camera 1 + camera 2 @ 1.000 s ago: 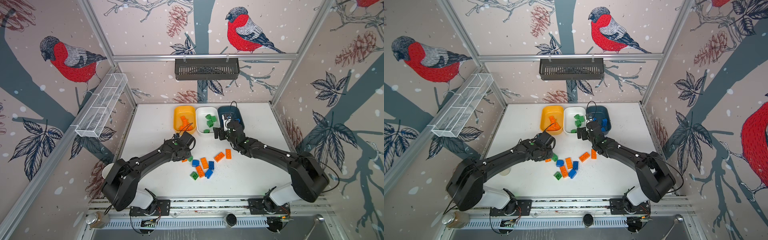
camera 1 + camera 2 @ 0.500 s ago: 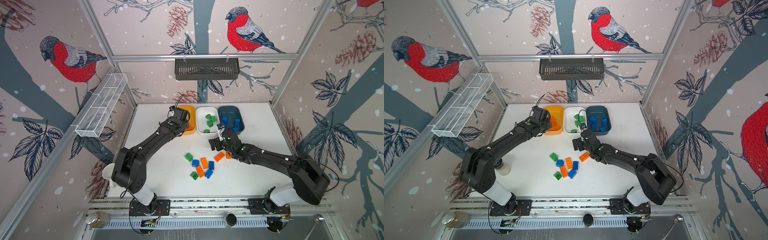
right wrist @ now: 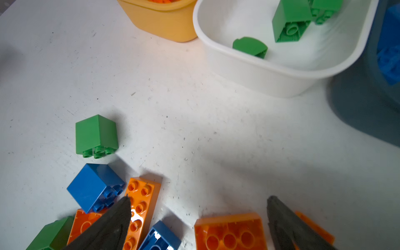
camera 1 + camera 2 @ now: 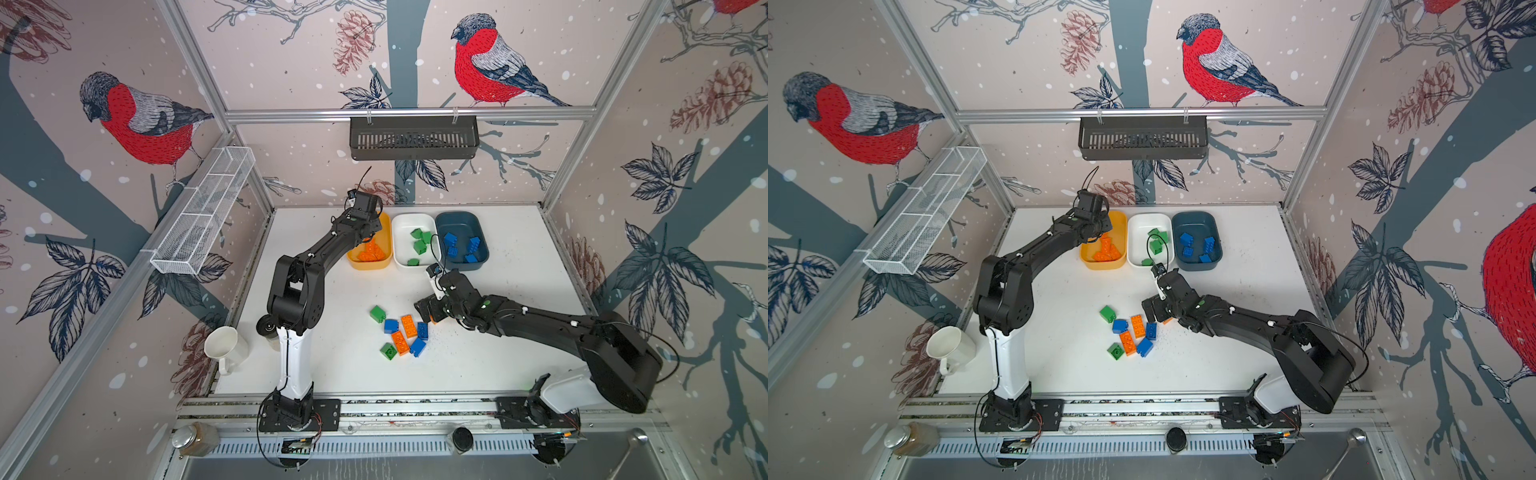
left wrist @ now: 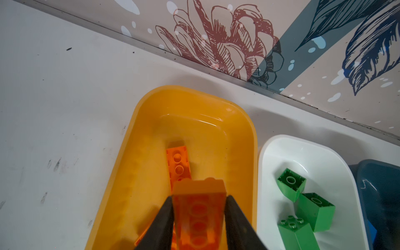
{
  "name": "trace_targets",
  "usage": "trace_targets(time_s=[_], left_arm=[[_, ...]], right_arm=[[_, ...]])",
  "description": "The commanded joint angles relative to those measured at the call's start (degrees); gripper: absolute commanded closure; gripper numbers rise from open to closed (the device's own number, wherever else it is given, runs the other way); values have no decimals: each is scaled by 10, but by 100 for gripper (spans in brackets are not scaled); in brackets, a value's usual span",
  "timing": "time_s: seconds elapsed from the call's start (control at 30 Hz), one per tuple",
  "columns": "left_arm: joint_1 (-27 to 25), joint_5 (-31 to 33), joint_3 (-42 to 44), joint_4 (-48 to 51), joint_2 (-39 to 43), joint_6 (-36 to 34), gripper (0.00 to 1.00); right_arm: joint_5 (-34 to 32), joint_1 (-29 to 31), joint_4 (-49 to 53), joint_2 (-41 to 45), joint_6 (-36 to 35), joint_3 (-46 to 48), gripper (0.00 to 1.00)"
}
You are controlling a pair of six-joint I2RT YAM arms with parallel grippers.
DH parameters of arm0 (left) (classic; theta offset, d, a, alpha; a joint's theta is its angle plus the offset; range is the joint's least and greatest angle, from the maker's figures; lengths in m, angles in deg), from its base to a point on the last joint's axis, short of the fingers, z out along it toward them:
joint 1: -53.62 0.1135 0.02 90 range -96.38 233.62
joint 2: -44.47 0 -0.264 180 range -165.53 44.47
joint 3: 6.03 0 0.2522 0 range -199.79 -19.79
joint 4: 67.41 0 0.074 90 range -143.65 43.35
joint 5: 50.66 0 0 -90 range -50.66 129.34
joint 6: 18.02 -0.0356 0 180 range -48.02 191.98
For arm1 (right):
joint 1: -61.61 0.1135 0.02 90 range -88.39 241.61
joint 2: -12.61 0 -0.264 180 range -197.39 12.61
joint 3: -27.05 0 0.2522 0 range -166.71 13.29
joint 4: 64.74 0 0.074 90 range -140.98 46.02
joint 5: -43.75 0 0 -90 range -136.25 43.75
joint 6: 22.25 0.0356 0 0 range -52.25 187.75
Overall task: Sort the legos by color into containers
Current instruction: 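Carry the orange brick to the yellow bin while the right reaches toward the pile, then open the left gripper over the yellow bin while the right lowers onto a blue brick, then grasp the blue brick with the right gripper and carry it over the teal bin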
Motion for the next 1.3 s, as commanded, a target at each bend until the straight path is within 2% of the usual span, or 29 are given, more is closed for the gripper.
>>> trace_targets(time_s=[0.0,0.17,0.33,0.53,0.7,0.9,1.27], left_arm=[[2,-11,-34,28,-17,-18,47],[3,-41,-43,41,-13,-31,29],[3,-83,-10,18,16,-33,16],[-4,-135,61,-3,78,-40,3],[-27,-90,152,13,151,-42,3],[-26,-68,243,4,213,-14,3],[-24,-61,246,15,209,-8,3]], right_arm=[[-43,0,40,-2,77,5,5],[-75,-4,87,-14,145,7,6],[-54,-4,86,-16,141,10,5],[-63,-3,89,22,161,35,3],[30,13,50,66,106,71,3],[49,46,69,45,89,54,9],[34,80,71,-31,124,19,30]])
